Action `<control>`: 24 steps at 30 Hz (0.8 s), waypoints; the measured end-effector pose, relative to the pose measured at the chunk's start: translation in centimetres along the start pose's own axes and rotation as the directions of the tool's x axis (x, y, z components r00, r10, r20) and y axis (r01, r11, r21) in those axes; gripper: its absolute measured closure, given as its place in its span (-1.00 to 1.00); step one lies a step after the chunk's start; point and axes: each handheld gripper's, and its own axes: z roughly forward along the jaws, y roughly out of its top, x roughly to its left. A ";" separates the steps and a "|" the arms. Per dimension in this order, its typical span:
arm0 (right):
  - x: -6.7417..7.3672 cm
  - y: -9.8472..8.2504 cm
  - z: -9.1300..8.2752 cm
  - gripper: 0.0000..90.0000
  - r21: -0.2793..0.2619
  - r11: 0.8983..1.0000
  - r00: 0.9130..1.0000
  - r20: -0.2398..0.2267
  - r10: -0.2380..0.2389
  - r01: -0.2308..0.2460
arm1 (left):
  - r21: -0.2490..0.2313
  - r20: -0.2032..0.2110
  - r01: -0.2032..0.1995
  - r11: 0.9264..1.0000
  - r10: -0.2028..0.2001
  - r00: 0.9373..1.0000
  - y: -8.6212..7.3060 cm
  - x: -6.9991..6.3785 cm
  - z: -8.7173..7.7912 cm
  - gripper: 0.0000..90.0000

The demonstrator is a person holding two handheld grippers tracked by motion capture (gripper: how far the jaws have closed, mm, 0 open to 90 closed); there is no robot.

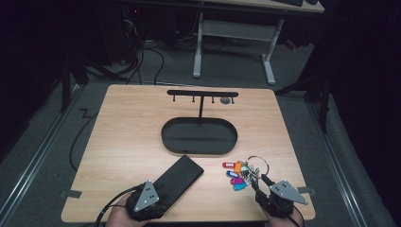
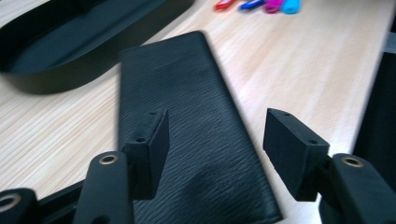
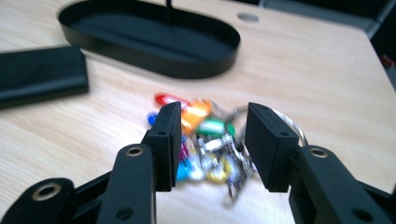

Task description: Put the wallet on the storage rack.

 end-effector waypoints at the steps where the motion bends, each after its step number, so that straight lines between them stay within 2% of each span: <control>1: 0.0 0.0 0.0 0.26 0.000 1.000 1.000 0.000 0.000 0.000 | 0.001 0.006 -0.015 1.000 0.015 1.000 0.2 -0.3 0.2 -0.08; 2: -0.1 -0.1 0.1 0.25 0.001 1.000 1.000 0.007 -0.001 0.001 | 0.009 0.000 -0.047 0.999 0.047 0.999 0.4 -0.8 0.5 -0.08; 5: -0.3 -0.4 0.5 0.25 0.008 1.000 1.000 0.001 0.018 -0.018 | 0.040 0.000 -0.090 0.995 0.090 0.996 0.5 -1.5 1.4 -0.11; 9: -0.1 -0.7 0.9 0.25 0.026 1.000 1.000 -0.015 0.007 -0.006 | 0.055 0.022 -0.093 0.994 0.092 0.996 0.5 -1.8 1.9 -0.14; 11: 0.1 -0.7 1.0 0.25 0.035 0.999 1.000 -0.021 0.006 -0.005 | 0.062 -0.004 -0.121 0.991 0.121 0.993 0.5 -2.2 2.2 -0.15; 14: 0.2 -0.7 1.4 0.25 0.042 0.999 1.000 -0.030 -0.005 0.007 | 0.080 -0.033 -0.142 0.987 0.145 0.989 0.4 -2.2 2.7 -0.18; 16: 0.2 -0.6 1.7 0.24 0.044 0.999 0.999 -0.033 -0.009 0.011 | 0.101 -0.035 -0.146 0.984 0.150 0.988 0.2 -2.2 3.1 -0.17; 17: 0.3 -0.5 1.8 0.24 0.048 0.999 0.999 -0.033 -0.009 0.011 | 0.115 -0.043 -0.160 0.980 0.165 0.985 0.0 -2.3 3.4 -0.16; 18: 0.4 -0.5 1.9 0.24 0.047 0.999 0.999 -0.039 -0.014 0.016 | 0.112 -0.069 -0.192 0.975 0.201 0.977 -0.2 -2.6 3.6 -0.17; 19: 0.4 -0.4 2.0 0.24 0.050 0.999 0.999 -0.041 -0.017 0.019 | 0.116 -0.085 -0.210 0.971 0.220 0.972 -0.3 -2.8 3.6 -0.13; 24: 0.7 -0.3 2.4 0.24 0.053 0.998 0.998 -0.056 -0.024 0.027 | 0.127 -0.143 -0.217 0.968 0.234 0.962 -0.5 -2.9 3.5 -0.11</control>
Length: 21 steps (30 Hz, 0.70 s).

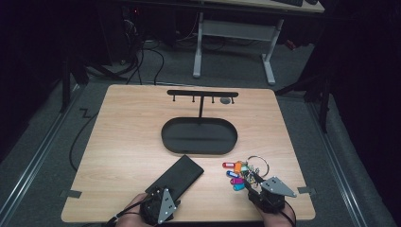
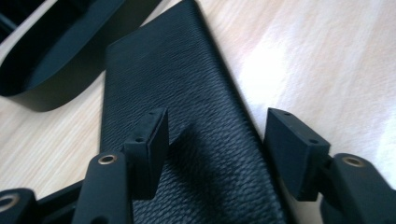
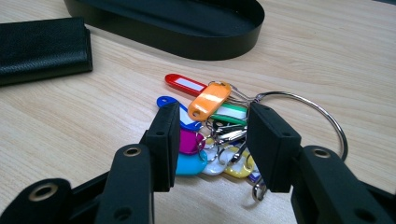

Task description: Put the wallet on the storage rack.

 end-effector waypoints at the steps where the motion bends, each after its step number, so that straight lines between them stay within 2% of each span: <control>1: 0.0 0.0 0.0 0.24 0.000 1.000 1.000 0.000 0.000 0.000 | 0.000 -0.005 0.009 1.000 -0.009 1.000 -0.1 0.1 0.0 -0.11; 3: 0.0 0.1 0.2 0.24 0.000 1.000 1.000 -0.005 -0.004 0.004 | 0.002 -0.011 0.031 1.000 -0.031 0.999 -0.4 0.4 0.0 -0.05; 6: 0.1 0.2 0.5 0.24 0.003 1.000 1.000 -0.011 -0.006 0.007 | -0.003 0.005 0.052 0.999 -0.052 0.999 -0.7 1.0 0.0 0.06; 11: 0.3 0.3 0.7 0.23 0.007 1.000 1.000 -0.020 -0.015 0.015 | 0.000 0.014 0.061 0.998 -0.061 0.998 -0.7 1.3 -0.3 0.34; 15: 0.2 0.3 0.6 0.23 0.006 1.000 1.000 -0.017 -0.010 0.010 | -0.008 0.008 0.055 0.998 -0.055 0.998 -0.7 1.3 -0.5 0.46; 16: 0.1 0.2 0.5 0.23 0.004 1.000 1.000 -0.016 -0.006 0.006 | -0.009 0.001 0.052 0.999 -0.052 0.999 -0.7 1.3 -0.5 0.55; 21: 0.0 0.2 0.5 0.23 0.006 1.000 1.000 -0.020 -0.002 0.002 | -0.041 -0.011 0.060 0.997 -0.061 0.998 -1.0 1.7 -0.8 0.66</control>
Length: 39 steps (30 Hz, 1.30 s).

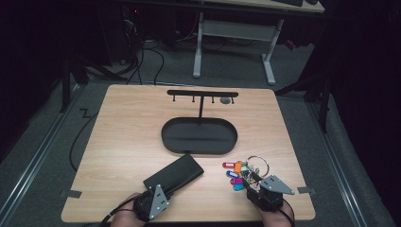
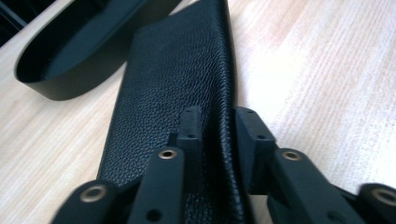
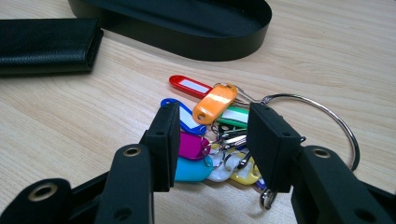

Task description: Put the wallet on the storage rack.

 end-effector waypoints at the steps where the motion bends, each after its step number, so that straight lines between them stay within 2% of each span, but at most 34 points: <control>1: 0.0 0.0 0.0 0.23 0.001 1.000 1.000 -0.002 0.001 -0.001 | -0.020 -0.005 0.007 1.000 -0.007 1.000 0.0 0.3 -0.3 0.72; 2: 0.0 0.0 0.0 0.23 0.001 1.000 1.000 -0.002 0.001 -0.001 | -0.020 -0.005 0.007 1.000 -0.007 1.000 0.0 0.3 -0.3 0.74; 6: 0.0 0.0 0.0 0.23 0.002 1.000 1.000 -0.007 0.000 0.000 | -0.069 -0.022 0.031 0.997 -0.033 0.999 0.1 0.7 -1.1 0.79; 9: -0.1 0.0 0.0 0.23 0.003 1.000 1.000 -0.007 0.003 -0.003 | -0.096 -0.023 0.064 0.993 -0.066 0.998 0.0 1.2 -1.5 0.80; 15: -0.1 -0.1 0.0 0.23 0.002 1.000 1.000 -0.010 0.007 -0.007 | -0.146 -0.033 0.093 0.985 -0.099 0.995 0.0 1.8 -2.5 0.82; 21: -0.1 -0.1 0.1 0.24 0.004 1.000 1.000 -0.014 0.010 -0.010 | -0.206 -0.019 0.141 0.968 -0.148 0.989 0.0 2.4 -3.6 0.83; 25: -0.2 -0.1 0.1 0.24 0.004 1.000 1.000 -0.016 0.014 -0.014 | -0.226 -0.010 0.156 0.962 -0.162 0.987 0.1 2.5 -4.0 0.84; 31: -0.2 -0.1 0.2 0.24 0.006 1.000 1.000 -0.018 0.016 -0.016 | -0.269 0.025 0.183 0.946 -0.183 0.983 0.5 2.4 -4.7 0.85; 38: -0.1 -0.1 0.2 0.24 0.007 1.000 1.000 -0.019 0.019 -0.019 | -0.324 0.078 0.225 0.919 -0.211 0.974 1.2 2.2 -5.3 0.85; 39: -0.1 -0.1 0.2 0.24 0.008 1.000 1.000 -0.018 0.018 -0.018 | -0.327 0.081 0.228 0.917 -0.213 0.974 1.2 2.3 -5.4 0.85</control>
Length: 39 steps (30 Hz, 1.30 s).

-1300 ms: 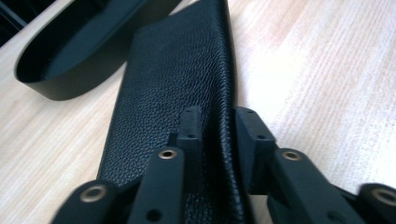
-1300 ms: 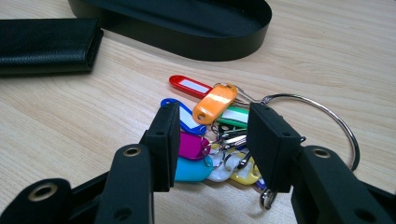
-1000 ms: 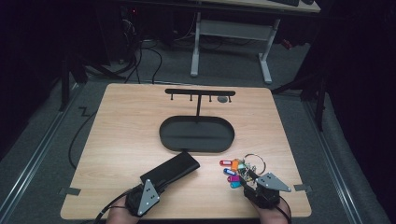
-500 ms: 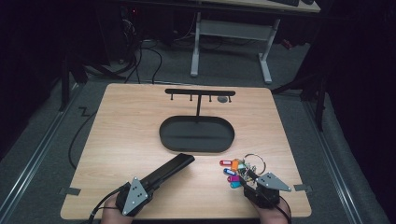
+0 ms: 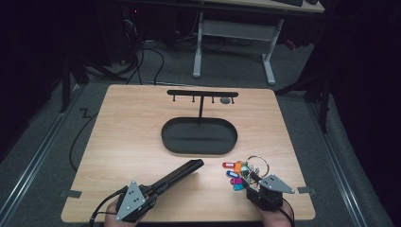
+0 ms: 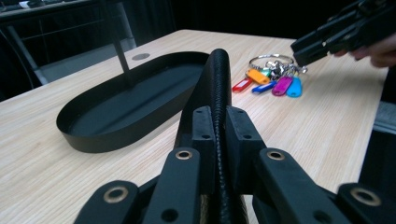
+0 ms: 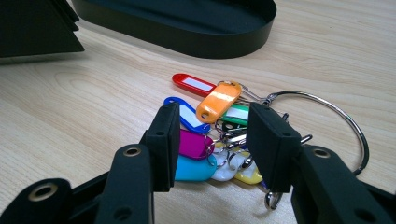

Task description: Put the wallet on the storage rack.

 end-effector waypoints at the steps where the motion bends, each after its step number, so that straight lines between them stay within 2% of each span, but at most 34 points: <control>1: 0.0 0.0 0.0 0.24 0.000 1.000 1.000 0.000 0.000 0.000 | -0.005 0.007 0.011 1.000 -0.011 1.000 0.0 0.0 0.0 0.85; 10: 0.0 0.0 0.0 0.24 0.000 1.000 1.000 -0.001 0.001 -0.001 | 0.028 0.028 0.082 0.996 -0.083 0.996 -0.9 1.1 0.5 0.84; 16: -0.1 0.0 -0.1 0.24 0.000 1.000 1.000 -0.003 0.000 0.000 | 0.024 0.002 0.114 0.993 -0.114 0.993 -1.2 2.0 0.3 0.82; 24: 0.0 0.0 -0.1 0.24 0.001 1.000 1.000 -0.004 0.000 0.000 | 0.030 -0.039 0.108 0.994 -0.106 0.994 -1.5 2.7 0.1 0.76; 29: 0.0 0.0 0.0 0.23 0.003 1.000 1.000 -0.005 0.001 -0.001 | 0.027 -0.047 0.109 0.994 -0.107 0.993 -1.6 3.0 0.0 0.71; 34: 0.1 0.0 0.0 0.23 0.007 1.000 1.000 -0.006 0.003 -0.003 | 0.050 -0.043 0.098 0.994 -0.096 0.994 -1.7 2.9 0.1 0.55; 39: 0.1 -0.1 0.1 0.23 0.010 1.000 1.000 -0.007 0.004 -0.004 | 0.083 -0.032 0.067 0.994 -0.065 0.997 -1.8 2.6 0.5 0.45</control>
